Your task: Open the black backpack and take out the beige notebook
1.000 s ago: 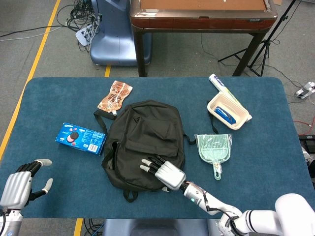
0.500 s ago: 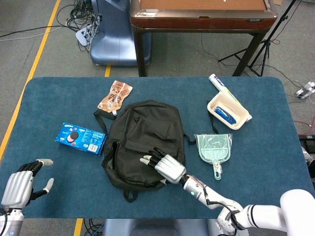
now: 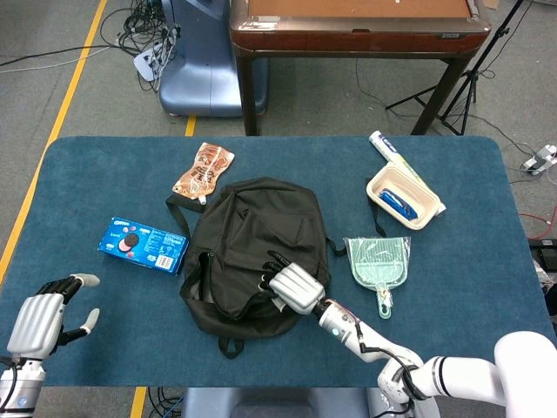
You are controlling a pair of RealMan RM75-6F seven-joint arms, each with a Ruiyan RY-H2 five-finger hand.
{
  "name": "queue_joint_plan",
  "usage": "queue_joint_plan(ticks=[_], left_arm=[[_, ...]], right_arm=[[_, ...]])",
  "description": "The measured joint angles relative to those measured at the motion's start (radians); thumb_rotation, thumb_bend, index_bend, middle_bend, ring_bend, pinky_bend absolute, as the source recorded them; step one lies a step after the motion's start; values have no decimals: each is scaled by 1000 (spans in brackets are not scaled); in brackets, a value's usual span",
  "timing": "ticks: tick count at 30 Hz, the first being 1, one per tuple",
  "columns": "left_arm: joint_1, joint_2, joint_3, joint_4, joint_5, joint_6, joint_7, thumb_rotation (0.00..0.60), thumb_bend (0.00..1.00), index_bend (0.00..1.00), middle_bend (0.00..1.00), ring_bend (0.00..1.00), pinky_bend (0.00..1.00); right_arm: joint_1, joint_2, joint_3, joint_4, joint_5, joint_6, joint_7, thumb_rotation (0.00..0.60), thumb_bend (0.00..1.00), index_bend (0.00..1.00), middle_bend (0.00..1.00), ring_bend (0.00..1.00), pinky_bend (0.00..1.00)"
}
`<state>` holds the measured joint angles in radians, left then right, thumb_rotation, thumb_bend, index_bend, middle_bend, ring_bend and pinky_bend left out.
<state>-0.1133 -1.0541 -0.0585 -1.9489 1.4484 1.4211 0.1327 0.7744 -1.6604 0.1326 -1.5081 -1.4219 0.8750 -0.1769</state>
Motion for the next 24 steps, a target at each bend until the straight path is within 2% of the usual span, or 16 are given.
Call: queue_joint_plan(ticks=[6, 15, 24], left_arm=[[-72, 22, -29, 17, 21, -71, -30, 600, 309, 343, 312, 304, 248], [-209, 20, -47, 82, 172, -182, -165, 600, 309, 390, 415, 362, 342], [-397, -127, -46, 274, 372, -251, -348, 600, 309, 447, 487, 415, 414]], right_arm=[[15, 5, 97, 2, 117, 0, 56, 600, 748, 655, 482, 223, 30], [43, -2, 217, 7, 392, -13, 68, 600, 748, 655, 482, 224, 30], [71, -22, 286, 25, 588, 20, 43, 600, 748, 655, 468, 224, 30]])
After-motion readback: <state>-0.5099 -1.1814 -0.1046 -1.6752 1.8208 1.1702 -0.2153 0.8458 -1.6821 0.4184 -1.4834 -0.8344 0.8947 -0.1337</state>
